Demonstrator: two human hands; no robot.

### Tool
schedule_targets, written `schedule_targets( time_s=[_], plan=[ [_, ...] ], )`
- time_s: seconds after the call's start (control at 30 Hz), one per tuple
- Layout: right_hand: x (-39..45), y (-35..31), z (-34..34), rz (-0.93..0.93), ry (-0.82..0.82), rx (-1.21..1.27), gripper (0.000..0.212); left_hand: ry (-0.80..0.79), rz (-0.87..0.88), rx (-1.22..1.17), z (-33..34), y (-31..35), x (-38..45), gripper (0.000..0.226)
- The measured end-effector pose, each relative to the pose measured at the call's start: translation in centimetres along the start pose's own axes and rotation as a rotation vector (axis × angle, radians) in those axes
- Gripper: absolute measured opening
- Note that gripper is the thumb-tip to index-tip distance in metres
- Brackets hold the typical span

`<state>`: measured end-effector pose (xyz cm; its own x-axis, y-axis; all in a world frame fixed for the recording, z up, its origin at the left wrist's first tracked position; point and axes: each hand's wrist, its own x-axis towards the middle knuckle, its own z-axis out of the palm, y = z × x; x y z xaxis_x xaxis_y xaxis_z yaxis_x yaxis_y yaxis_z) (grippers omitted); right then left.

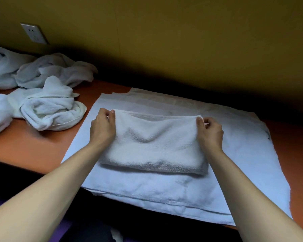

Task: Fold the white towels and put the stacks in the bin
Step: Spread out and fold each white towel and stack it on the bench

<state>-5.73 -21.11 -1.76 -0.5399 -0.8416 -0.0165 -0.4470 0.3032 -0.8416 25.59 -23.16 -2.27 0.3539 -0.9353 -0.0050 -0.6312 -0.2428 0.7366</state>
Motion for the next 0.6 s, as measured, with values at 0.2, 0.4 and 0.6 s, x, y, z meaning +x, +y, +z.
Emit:
schedule_targets(
  time_s=[0.2,0.4,0.6],
  plan=[
    [-2.2,1.3,-0.7,0.038,-0.064,-0.199,0.025,0.071,0.528,0.355,-0.3,-0.8,-5.0,0.038],
    [-8.3,3.3,-2.9,0.078,-0.166,-0.375,0.038,-0.225,0.514,0.625,0.9,-6.5,-11.0,0.056],
    [-8.6,2.9,-3.2,0.34,-0.219,0.029,0.037,-0.309,0.413,0.566,0.7,-5.6,-10.6,0.061]
  ],
)
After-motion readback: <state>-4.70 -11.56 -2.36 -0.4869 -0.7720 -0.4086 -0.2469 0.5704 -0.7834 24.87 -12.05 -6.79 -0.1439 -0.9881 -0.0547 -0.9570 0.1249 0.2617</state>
